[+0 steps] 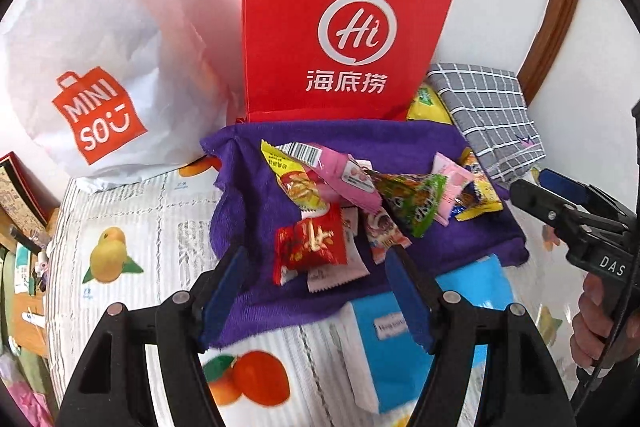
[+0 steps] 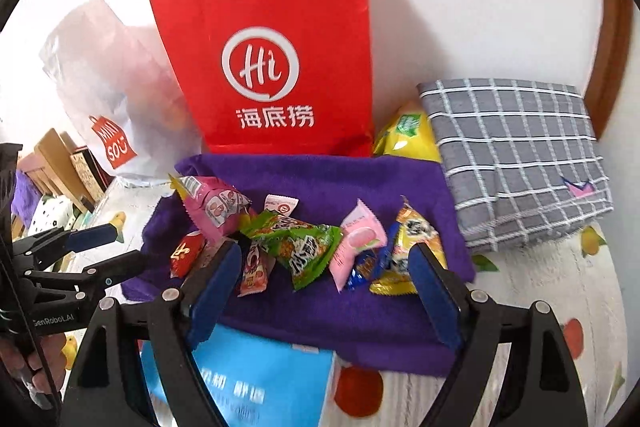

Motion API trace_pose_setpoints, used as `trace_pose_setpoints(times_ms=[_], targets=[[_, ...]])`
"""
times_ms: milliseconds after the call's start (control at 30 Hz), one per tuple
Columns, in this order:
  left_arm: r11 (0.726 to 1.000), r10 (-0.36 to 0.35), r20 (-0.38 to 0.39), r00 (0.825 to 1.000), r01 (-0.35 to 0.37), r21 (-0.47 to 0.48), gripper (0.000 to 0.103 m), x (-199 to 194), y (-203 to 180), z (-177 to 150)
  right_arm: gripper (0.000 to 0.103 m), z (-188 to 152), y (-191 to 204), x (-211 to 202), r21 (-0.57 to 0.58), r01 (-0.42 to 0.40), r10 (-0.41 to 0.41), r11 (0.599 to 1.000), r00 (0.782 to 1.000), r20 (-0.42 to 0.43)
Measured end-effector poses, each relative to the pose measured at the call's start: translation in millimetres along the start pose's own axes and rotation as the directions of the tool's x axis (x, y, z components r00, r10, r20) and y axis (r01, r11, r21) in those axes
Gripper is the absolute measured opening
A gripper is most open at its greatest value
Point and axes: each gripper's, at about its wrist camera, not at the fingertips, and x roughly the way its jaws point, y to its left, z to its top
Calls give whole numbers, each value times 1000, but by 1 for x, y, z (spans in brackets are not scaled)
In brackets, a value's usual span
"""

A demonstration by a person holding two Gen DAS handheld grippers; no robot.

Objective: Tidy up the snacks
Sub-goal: 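Withdraw both tools from the towel toward the pink candies on the sheet, then close the right tool on the pink silver-striped candy bag and lift it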

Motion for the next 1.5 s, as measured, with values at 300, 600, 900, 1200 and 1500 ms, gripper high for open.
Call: trace_pose_setpoints(times_ms=[300, 600, 900, 1200, 1500], targets=[[1000, 23, 3, 1000, -23, -13, 70, -36, -1, -41, 85, -30, -6, -58, -6, 92, -91, 996, 995, 39], [997, 62, -1, 998, -62, -42, 70, -64, -2, -90, 85, -86, -1, -98, -7, 89, -89, 996, 996, -5], [997, 50, -4, 999, -50, -54, 70, -87, -4, -129, 85, -156, 15, -117, 22, 3, -1, 1000, 996, -94], [998, 38, 9, 999, -37, -53, 70, -104, -10, -150, 85, -204, 40, -144, 20, -94, 96, 995, 988, -118], [999, 25, 11, 1000, -24, -36, 70, -109, -14, -165, 85, -244, 65, -140, -57, -120, 108, 991, 979, -171]])
